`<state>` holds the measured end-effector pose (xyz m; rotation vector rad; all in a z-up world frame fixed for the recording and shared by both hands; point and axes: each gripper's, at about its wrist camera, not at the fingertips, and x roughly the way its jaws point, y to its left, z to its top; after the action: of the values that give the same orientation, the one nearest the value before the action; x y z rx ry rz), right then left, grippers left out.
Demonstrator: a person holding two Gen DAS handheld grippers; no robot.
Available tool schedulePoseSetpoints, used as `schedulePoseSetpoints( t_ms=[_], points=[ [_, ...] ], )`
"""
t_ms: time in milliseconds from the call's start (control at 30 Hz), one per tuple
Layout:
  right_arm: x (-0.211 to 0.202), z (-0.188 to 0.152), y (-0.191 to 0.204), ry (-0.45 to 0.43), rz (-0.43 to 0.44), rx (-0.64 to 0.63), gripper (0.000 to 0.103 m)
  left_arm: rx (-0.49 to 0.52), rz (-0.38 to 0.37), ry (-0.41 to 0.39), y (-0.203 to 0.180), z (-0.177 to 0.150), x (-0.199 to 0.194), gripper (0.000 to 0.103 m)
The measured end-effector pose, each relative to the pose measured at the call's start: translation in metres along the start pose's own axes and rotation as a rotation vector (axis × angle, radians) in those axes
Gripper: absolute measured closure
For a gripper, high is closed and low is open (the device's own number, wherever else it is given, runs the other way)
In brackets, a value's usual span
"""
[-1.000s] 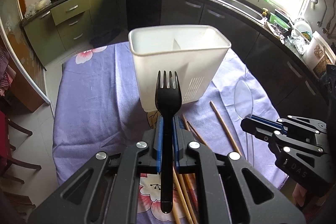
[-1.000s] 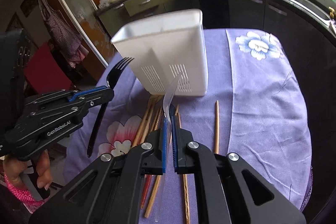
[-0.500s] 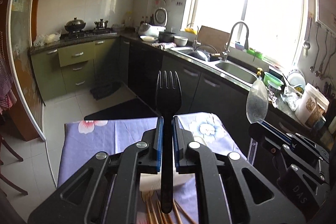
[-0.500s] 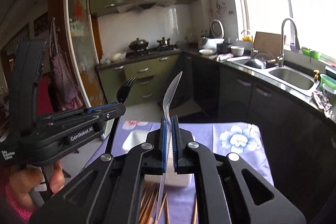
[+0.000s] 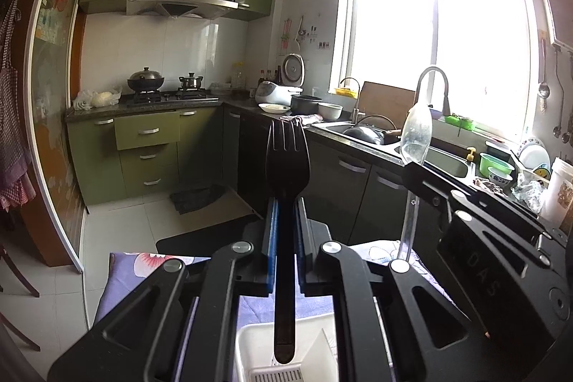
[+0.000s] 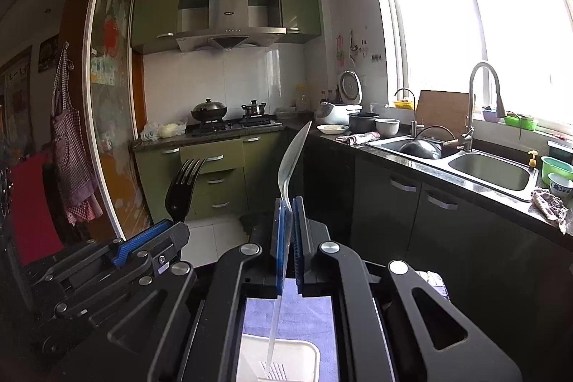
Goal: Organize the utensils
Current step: 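Lift the fork and knife and carry both over the white holder, then open both grippers to drop the fork and knife into the holder, then lower the right gripper onto a wooden chopstick and close it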
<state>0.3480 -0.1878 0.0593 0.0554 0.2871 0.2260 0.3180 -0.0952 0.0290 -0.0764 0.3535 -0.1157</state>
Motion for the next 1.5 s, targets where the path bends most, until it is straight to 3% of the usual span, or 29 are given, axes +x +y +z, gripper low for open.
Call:
schedulePoseSetpoints(
  t_ms=[567,933,1033,1100,1233,1267,1500],
  points=[
    [-0.033,-0.078,-0.005,0.072,0.003,-0.046,0.098,0.063,0.013,0.095,-0.003,-0.054,-0.012,0.094],
    [-0.049,-0.104,-0.003,0.123,0.027,-0.065,0.097,0.067,0.011,0.143,-0.001,-0.065,-0.018,0.094],
    [-0.055,-0.106,-0.002,0.116,0.034,-0.069,0.091,0.072,0.012,0.14,-0.003,-0.066,-0.02,0.094],
    [-0.059,-0.105,0.0,0.107,0.037,-0.077,0.081,0.07,0.009,0.137,-0.003,-0.065,-0.022,0.091],
    [-0.07,-0.103,0.0,0.101,0.049,-0.083,0.08,0.066,0.003,0.118,-0.002,-0.062,-0.033,0.07],
    [-0.074,-0.103,-0.001,0.099,0.051,-0.082,0.075,0.068,0.003,0.115,-0.002,-0.062,-0.037,0.068],
    [-0.106,-0.103,-0.009,0.127,0.087,-0.077,0.068,0.055,-0.003,0.148,0.004,-0.063,-0.071,0.065]
  ],
)
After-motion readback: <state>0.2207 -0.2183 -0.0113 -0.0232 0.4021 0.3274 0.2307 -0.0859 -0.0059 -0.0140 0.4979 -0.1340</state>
